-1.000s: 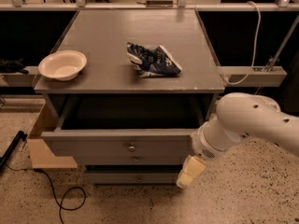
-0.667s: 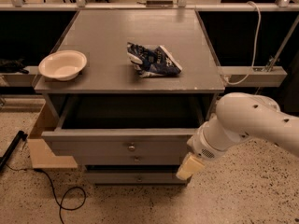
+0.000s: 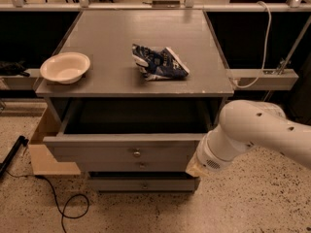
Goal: Close top drawer
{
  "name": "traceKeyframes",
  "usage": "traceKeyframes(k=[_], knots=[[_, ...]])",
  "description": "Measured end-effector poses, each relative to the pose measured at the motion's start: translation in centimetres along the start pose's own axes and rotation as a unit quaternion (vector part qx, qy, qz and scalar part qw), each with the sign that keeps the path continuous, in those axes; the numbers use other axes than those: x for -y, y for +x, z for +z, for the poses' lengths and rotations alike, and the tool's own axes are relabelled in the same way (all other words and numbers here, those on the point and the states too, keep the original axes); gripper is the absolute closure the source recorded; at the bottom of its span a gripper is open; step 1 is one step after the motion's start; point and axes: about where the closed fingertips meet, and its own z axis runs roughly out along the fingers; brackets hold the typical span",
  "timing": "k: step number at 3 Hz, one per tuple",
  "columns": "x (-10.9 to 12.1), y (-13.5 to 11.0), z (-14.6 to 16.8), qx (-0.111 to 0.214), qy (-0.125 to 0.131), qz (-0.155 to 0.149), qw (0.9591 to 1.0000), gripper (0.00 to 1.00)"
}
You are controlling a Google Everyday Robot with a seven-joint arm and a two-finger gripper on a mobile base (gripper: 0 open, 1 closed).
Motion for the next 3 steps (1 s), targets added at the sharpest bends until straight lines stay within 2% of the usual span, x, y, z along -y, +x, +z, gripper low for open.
traceKeyframes(k=[1, 2, 3], knots=[[-1.4, 0.0, 1.1, -0.019, -0.011, -0.013, 0.9997, 0.95], [-1.7, -1.4, 2.5, -0.038, -0.012, -0.029, 0.9988, 1.00], [0.3, -5.2, 3.4, -0.065, 0.017, -0.056, 0.9961, 1.00]])
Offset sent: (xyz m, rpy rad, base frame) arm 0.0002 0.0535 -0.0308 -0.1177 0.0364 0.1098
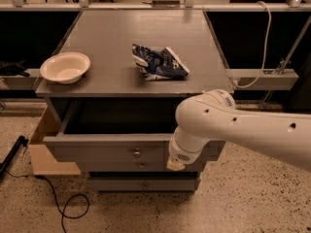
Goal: Close top drawer
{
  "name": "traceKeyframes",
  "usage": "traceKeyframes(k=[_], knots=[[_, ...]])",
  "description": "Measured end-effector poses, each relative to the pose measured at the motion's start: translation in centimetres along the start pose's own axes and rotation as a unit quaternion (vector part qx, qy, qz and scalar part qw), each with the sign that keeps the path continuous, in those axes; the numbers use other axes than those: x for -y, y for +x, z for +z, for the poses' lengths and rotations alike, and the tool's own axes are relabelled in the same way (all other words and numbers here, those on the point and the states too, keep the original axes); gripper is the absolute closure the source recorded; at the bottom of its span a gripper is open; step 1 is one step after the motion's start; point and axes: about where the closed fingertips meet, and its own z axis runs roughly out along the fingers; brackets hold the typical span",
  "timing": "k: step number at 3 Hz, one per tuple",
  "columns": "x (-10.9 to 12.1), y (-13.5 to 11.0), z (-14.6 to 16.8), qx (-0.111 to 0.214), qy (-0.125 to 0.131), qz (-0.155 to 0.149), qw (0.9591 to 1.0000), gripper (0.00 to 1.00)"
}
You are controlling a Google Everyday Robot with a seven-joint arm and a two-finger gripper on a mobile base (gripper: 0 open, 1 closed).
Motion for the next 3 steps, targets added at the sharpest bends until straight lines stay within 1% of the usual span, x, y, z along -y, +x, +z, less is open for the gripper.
traceKeyframes(k=[1, 2, 3], knots=[[0.5, 0.4, 0.4, -0.001, -0.003, 0.006, 1.0000, 1.00], [2.8, 0.8, 0.7, -0.006, -0.003, 0.020, 0.9998, 1.00], [3.3, 0.8, 0.6, -0.005, 0.000, 0.021, 0.9998, 1.00]])
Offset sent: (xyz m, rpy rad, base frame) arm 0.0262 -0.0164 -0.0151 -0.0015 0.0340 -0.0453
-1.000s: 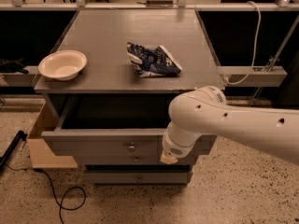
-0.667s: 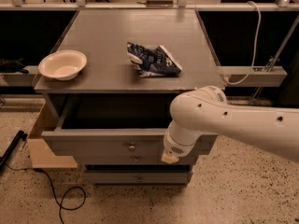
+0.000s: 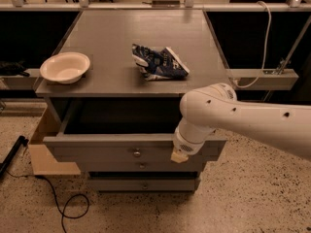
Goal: Close top drawer
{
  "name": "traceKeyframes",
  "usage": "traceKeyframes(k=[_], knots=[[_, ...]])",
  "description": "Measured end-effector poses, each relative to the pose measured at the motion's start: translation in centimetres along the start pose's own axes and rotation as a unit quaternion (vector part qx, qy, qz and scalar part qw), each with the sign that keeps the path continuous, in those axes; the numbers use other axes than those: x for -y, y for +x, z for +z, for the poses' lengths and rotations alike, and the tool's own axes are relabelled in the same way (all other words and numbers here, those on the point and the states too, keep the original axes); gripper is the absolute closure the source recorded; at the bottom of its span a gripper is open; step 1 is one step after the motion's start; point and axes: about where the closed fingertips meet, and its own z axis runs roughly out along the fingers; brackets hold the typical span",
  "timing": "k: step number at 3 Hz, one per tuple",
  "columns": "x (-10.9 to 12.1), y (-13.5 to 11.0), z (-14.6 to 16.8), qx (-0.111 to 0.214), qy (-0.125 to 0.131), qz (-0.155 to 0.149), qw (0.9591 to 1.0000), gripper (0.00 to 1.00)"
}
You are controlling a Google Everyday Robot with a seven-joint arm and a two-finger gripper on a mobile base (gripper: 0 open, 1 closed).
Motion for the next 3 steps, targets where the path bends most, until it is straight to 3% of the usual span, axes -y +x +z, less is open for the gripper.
traceKeyframes(k=[1, 2, 3], knots=[[0.00, 0.00, 0.00, 0.000, 0.000, 0.000, 1.0000, 0.86], [0.00, 0.00, 0.00, 0.000, 0.000, 0.000, 1.0000, 0.55], [0.00, 0.00, 0.00, 0.000, 0.000, 0.000, 1.0000, 0.32]])
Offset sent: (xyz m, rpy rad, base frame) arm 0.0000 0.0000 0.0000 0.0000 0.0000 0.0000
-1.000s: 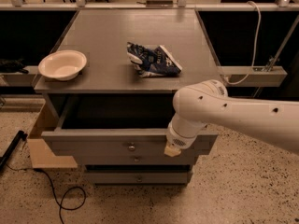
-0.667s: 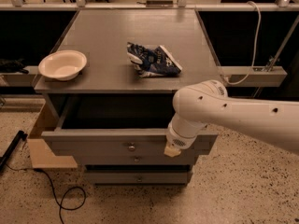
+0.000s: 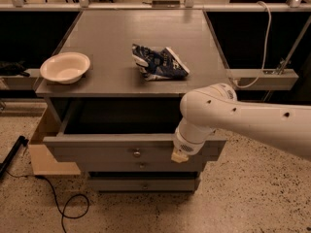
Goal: Close top drawer
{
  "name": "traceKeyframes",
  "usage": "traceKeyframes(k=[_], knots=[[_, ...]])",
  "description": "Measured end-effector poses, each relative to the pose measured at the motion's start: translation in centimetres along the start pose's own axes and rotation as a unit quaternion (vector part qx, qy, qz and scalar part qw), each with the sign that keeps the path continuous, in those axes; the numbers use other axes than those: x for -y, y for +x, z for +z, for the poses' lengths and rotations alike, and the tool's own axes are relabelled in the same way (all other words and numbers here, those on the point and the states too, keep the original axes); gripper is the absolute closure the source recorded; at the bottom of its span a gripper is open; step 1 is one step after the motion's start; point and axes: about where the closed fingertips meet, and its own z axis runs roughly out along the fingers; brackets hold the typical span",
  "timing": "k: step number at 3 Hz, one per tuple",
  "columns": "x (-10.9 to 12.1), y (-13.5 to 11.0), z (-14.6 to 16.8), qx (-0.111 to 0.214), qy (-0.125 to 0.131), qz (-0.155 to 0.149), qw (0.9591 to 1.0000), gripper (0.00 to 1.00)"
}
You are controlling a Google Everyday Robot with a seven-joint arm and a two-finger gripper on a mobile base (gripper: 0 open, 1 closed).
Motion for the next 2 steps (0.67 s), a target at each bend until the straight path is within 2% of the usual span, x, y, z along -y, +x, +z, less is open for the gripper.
traceKeyframes(k=[1, 2], knots=[[0.00, 0.00, 0.00, 0.000, 0.000, 0.000, 1.0000, 0.00], [0.00, 0.00, 0.00, 0.000, 0.000, 0.000, 1.0000, 0.01]])
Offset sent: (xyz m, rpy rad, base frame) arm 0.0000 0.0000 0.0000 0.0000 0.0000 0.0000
